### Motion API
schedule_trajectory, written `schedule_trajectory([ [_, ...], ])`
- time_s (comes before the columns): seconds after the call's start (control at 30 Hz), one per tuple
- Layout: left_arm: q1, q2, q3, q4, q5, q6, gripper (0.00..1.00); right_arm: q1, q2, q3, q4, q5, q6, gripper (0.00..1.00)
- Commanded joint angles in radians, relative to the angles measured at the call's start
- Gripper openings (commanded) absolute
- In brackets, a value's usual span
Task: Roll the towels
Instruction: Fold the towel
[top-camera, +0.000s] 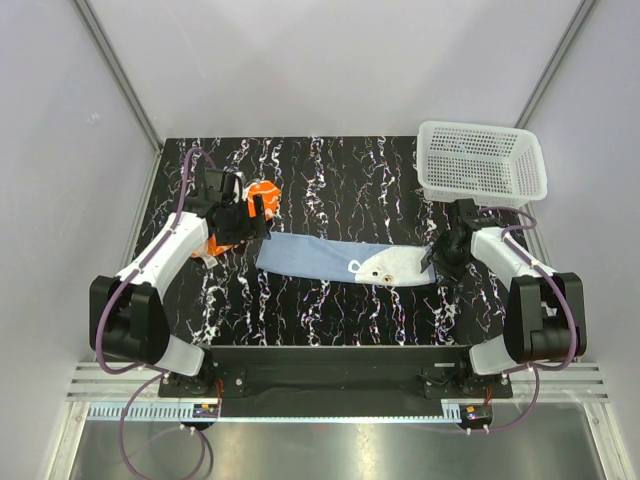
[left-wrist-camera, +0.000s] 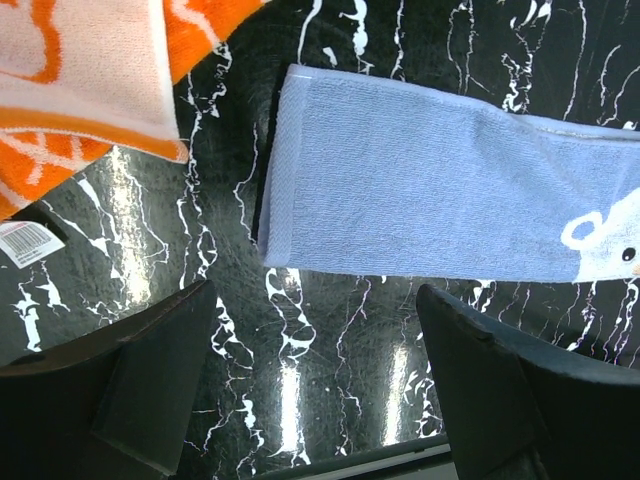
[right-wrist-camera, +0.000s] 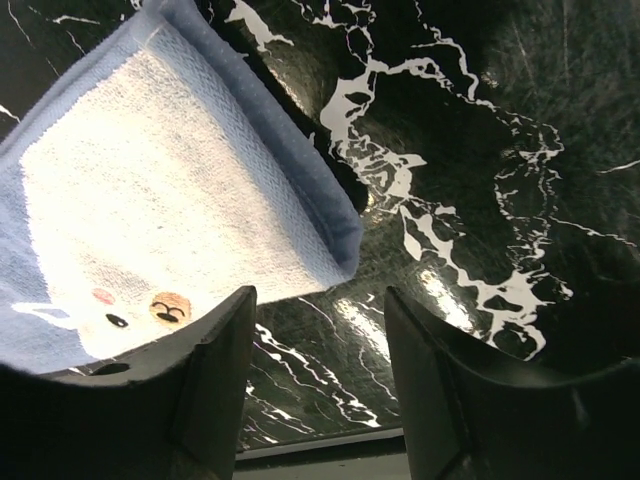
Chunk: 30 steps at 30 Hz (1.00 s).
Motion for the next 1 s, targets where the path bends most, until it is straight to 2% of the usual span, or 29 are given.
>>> schedule_trajectory([
  [0.0,-0.015,-0.042,-0.003,0.057,-0.001,0.017,0.87,-0.002,0.011,-0.022,0.064,-0.010,0.041,0.59],
  [0.07,-0.022,-0.046,-0.005,0.058,0.002,0.015,0.87,-0.002,0.006,-0.039,0.068,0.006,0.052,0.55],
  [0.2,-0.035,-0.048,-0.008,0.060,0.002,0.015,0.87,-0.008,0.011,-0.069,0.073,0.017,0.064,0.53],
  [0.43,-0.049,-0.043,-0.010,0.063,0.017,0.011,0.87,-0.057,0.026,-0.125,0.114,0.048,0.089,0.36],
  [0.7,-0.062,-0.042,-0.008,0.063,0.024,0.010,0.87,-0.072,0.043,-0.128,0.140,0.069,0.073,0.37],
  [0.97,-0.062,-0.040,-0.008,0.069,0.036,0.004,0.86,-0.072,-0.091,-0.123,0.156,0.070,0.020,0.43],
])
